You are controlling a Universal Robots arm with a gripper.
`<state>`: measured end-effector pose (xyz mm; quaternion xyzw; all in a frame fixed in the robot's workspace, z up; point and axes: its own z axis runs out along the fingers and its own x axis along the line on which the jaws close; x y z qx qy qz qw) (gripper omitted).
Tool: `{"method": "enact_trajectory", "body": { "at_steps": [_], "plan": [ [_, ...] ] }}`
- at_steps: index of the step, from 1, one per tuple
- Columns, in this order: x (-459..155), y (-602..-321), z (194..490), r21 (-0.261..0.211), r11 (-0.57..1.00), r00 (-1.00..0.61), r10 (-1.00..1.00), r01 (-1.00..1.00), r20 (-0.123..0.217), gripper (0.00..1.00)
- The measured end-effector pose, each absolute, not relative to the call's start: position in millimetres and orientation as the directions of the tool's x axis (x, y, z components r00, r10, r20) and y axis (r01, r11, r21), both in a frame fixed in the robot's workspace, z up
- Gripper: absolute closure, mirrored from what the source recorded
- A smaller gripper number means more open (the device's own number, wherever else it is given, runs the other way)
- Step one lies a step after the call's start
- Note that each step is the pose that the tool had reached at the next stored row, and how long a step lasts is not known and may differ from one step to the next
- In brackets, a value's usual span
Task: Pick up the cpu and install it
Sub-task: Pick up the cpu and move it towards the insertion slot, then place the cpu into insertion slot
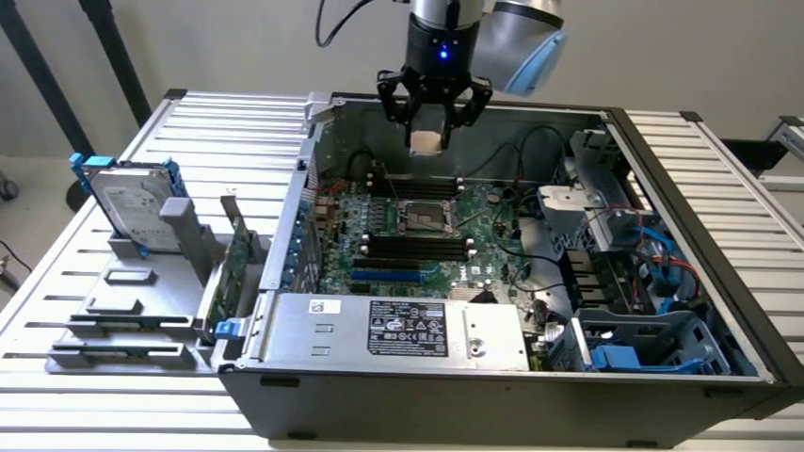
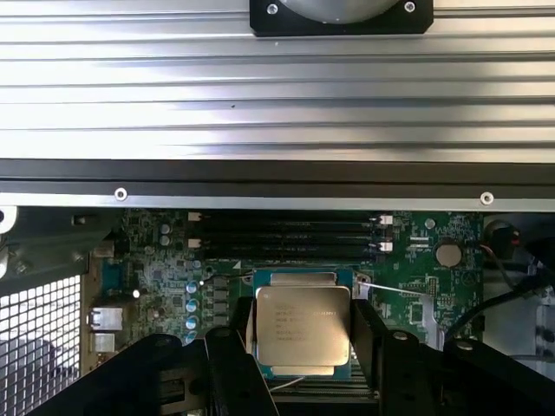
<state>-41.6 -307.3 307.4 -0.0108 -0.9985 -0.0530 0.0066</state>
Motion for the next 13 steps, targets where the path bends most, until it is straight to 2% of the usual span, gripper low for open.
{"method": "enact_trajectory", "body": {
  "at_steps": [13],
  "plan": [
    [-41.1, -307.4, 305.8, 0.106, 0.994, -1.0, 0.021, 0.022, 0.014, 0.45]
  ]
}}
